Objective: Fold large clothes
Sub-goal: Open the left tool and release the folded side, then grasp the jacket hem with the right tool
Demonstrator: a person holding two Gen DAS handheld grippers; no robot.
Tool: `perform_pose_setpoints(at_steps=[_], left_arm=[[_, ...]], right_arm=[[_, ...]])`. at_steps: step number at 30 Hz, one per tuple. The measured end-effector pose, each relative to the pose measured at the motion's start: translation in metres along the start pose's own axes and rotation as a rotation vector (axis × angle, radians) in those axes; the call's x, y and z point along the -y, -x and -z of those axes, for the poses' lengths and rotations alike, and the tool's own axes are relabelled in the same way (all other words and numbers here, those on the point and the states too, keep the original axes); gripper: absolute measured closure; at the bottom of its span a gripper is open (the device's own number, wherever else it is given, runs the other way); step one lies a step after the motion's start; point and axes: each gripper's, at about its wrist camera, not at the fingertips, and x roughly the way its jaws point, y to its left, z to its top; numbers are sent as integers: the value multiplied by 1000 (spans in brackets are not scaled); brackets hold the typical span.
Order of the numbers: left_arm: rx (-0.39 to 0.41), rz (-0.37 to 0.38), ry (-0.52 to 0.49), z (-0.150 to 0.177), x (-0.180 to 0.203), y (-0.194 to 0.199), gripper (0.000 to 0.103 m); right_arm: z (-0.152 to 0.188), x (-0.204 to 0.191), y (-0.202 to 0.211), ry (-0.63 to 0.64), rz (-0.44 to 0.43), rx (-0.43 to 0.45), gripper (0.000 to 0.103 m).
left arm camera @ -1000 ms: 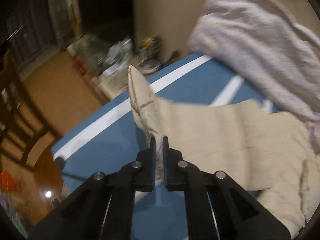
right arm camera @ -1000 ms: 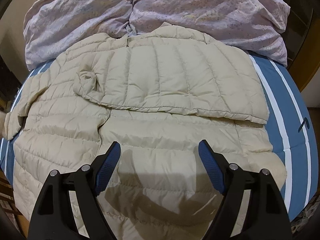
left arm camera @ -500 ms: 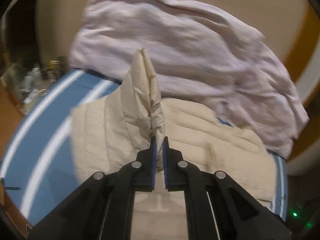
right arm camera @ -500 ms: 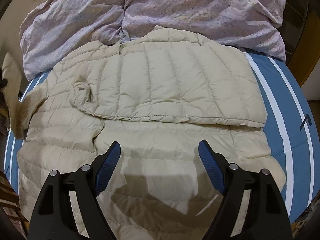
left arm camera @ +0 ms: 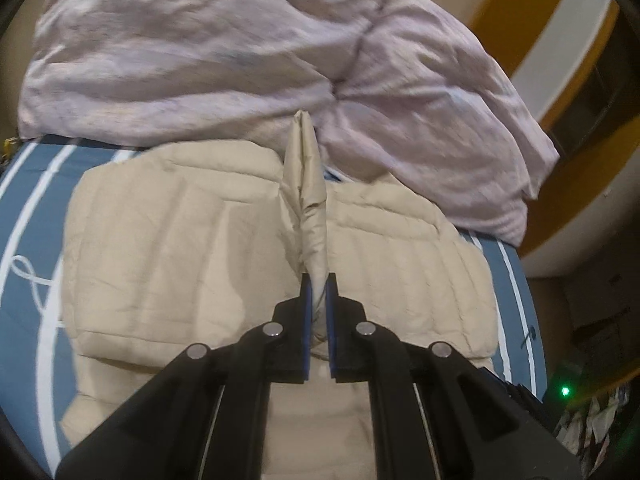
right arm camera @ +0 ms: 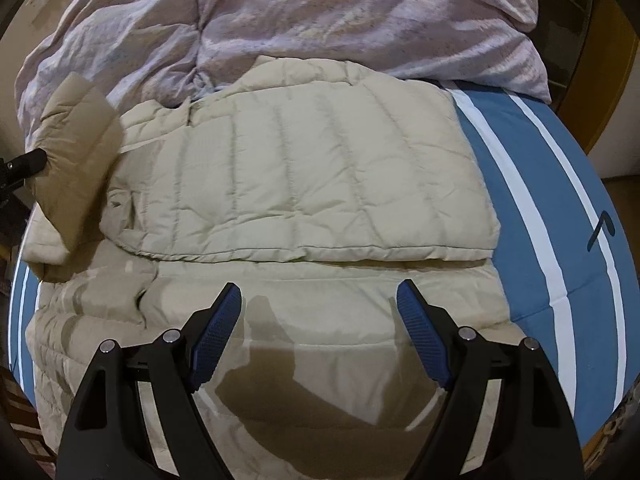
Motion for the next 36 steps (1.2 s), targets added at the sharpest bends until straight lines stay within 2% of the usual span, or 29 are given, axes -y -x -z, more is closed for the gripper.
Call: perform_pose_setpoints(at_steps=[7,9,11,12,15,19,21,24,28,31,34,35,36], left_arm=[[-81,96,-75,17,37,-18,93],[-86,100,-97,20,42,-17,82],[-76,101,-109,22,42,-11,61],[-69,95,-111,22,41,-8,57],[-49,69,-116,20,34,0,51],[-39,-6,-112,17,19,2,51],[-38,-47,-111,17,10,2,51],[-45,-99,-102,18,-4,0,51],[-51,-165,-108,21,-15,-4,51],[-55,-205,-113,24,-22,-5,51],[-62,-241,-112,25,-29,-8,51],[-64,-255,-111,25,-32,-9,51],[-64,-264,-110,25,-34,-10,51]], right_arm=[[-2,10,-7,-34,1,-10,21],[-4,11,-6,-41,-2,-6,21],[-8,11,-5,-51,-12,2,21],[-10,11,-5,-56,-19,6,21],[-19,8,-3,-68,-59,17,21],[-29,-3,-4,-96,-169,12,25],[-34,-8,-7,-121,-233,0,31],[-42,-21,-14,-163,-339,-32,37],[-46,-39,-28,-185,-392,-73,38],[-47,-50,-36,-179,-401,-97,47],[-45,-66,-43,-123,-399,-113,76],[-44,-69,-44,-105,-385,-113,90],[-43,-70,-43,-90,-364,-102,95]])
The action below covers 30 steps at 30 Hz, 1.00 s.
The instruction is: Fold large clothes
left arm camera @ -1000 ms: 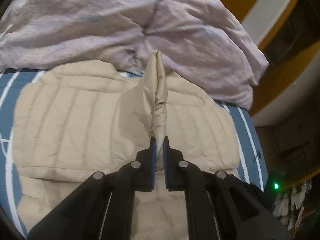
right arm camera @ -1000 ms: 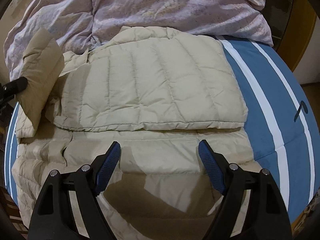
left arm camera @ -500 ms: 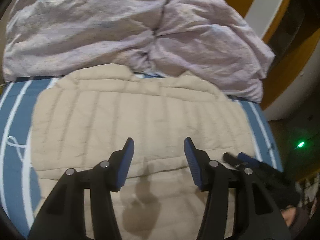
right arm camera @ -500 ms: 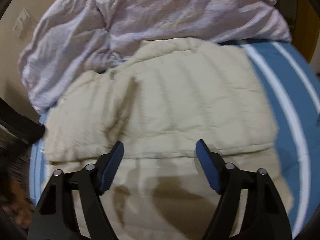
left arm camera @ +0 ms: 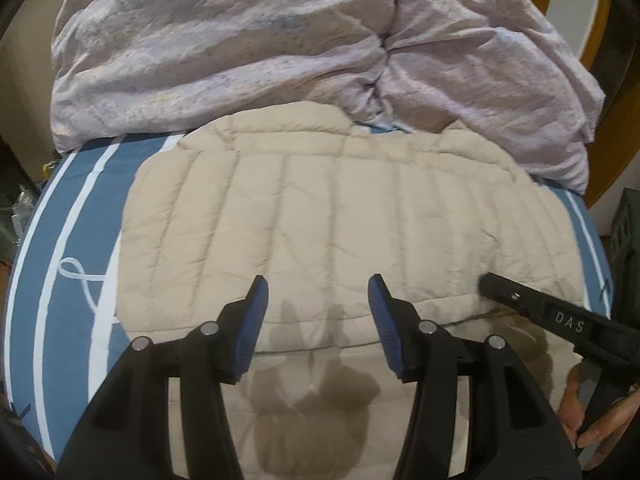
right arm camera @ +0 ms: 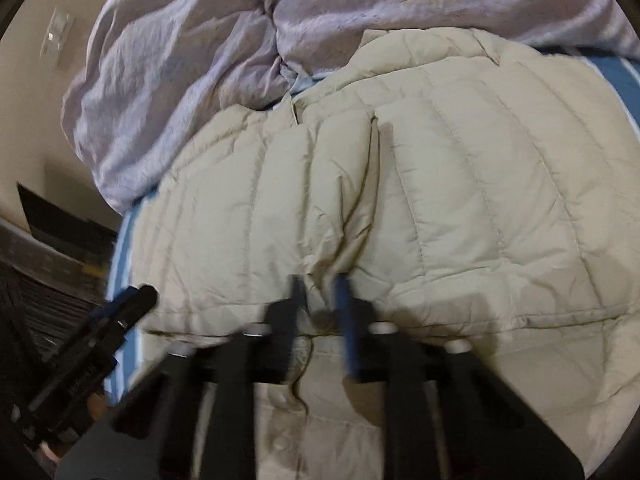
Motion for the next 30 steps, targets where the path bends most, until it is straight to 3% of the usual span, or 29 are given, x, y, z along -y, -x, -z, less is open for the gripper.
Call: perform_pose_setpoints(at_steps=[4,11,25,26,28,30], left_arm=[[-1,-66,17,1,-15,-6,51],[-52,-151,83,6,-49,-31,51],[-74,-148,93,18,-64,-54,49],[-74,-136,99,18,-65,-51,49],[-67,-114,117,22,-70,-42,47],[-53,-94,130,28,-77,-30,45]], right_arm=[[4,5,10,5,57,64,97],[11,12,-2,29,129,34,97],[8,12,-14,48,150,0,94],[8,12,-12,46,146,-6,89],[8,14,-5,36,139,-10,70],[12,16,13,35,126,31,40]])
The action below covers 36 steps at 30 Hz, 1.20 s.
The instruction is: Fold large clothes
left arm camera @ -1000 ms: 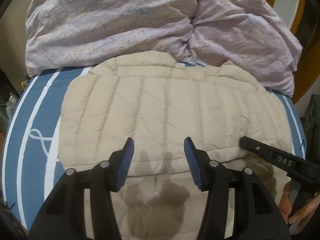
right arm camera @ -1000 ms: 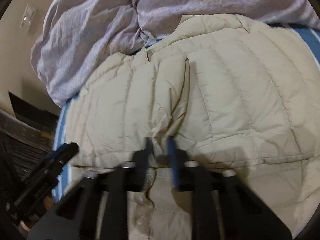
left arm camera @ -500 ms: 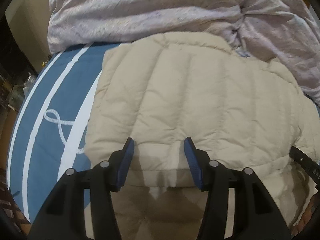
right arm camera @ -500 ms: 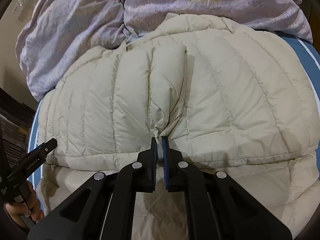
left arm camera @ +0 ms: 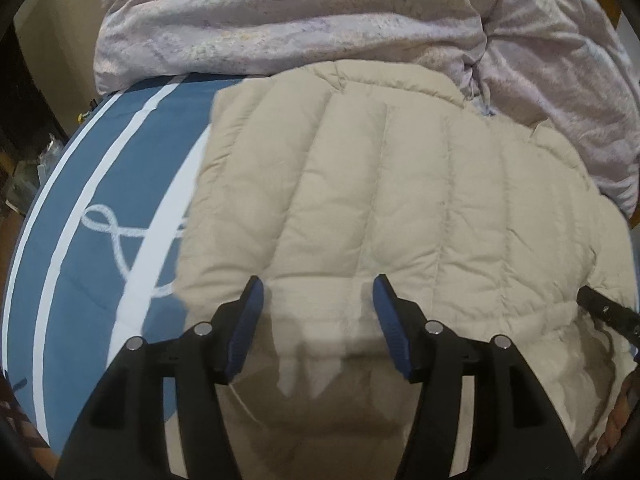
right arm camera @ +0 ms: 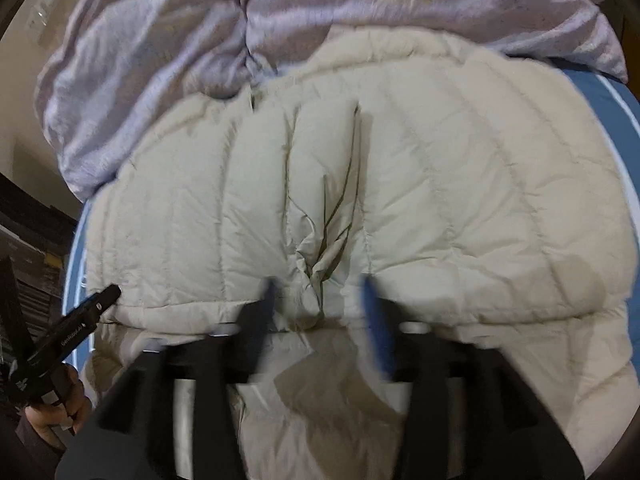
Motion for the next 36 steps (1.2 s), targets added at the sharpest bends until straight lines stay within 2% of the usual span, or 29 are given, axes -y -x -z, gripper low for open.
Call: perform_pose_setpoints(at_steps=[2,9,14,21,26,32,34,36], left_arm=[[12,11,12,7,-10,11,42],[34,33,82,48,-61,48,39],[25,45,145,89,-98,67,39],[-8,100,198,136,-120,75,39],[-34,134,214,162,-119,74,39],[-25,153,189,177,-111,81,41],[-24,156,176,181,-106,83,46],[-25,163,167,185,-102,84,54]], right_arm=[[6,2,17,15,19,43,35],[49,34,61,-15,55,95,35],[94,78,95,-98,106,138,35],[152,143,132,-244,166,161,35],[183,172,143,-333,139,155,35],[205,185,139,-387,46,130,36],[209,185,140,-376,33,138,42],[212,185,136,-374,-6,119,64]])
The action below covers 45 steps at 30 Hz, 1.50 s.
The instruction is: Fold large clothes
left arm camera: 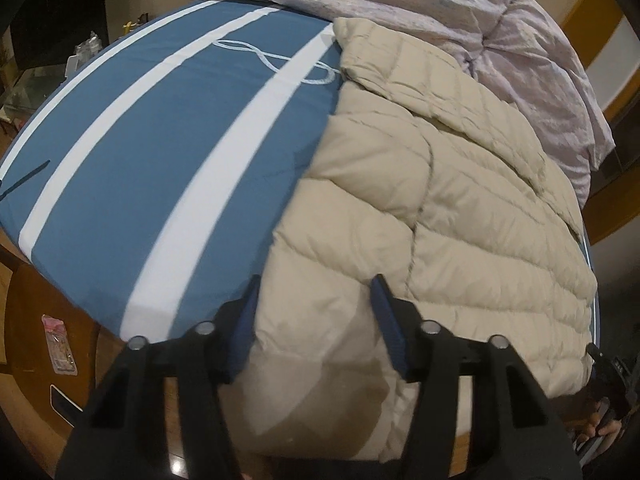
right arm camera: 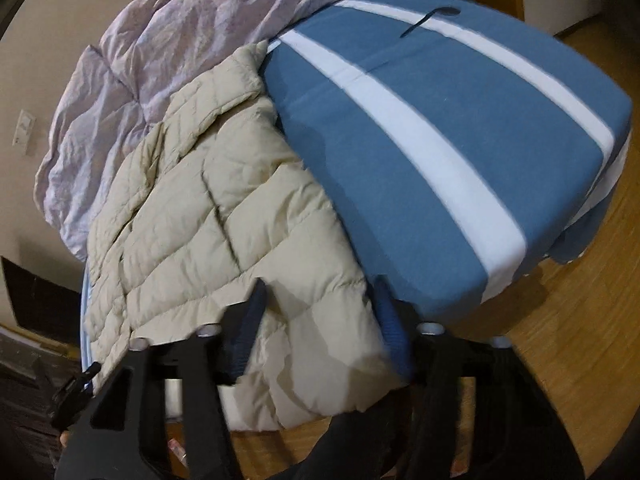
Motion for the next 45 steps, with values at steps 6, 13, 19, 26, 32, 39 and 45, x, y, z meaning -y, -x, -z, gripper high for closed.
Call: perform_pose_setpoints(at_steps=[6,13,19,26,32,39,45], left_arm=[[-11,33,13,14,1,6,75],[3,43,3,15,5,20,91],[54,50,-1,-3,9,40,94],[124,65,19,-33,15,62,95],[180,93,25,-75,30,72,96],[238,100,19,-137,56,68,96],[249,78,11,-190,74,43,96]], right_arm=[[10,3,2,8,-54,-39,88],[3,0,20,-4,-94,17,95],[-19,-15,39,11,-135,99,96],[-54,-42,49,25,-179,172,96],[-91,-70,46,41,-214,212,96],[-141,-102,31,56,-240,244,96],[-184,-123,3,59,-241,246,96]])
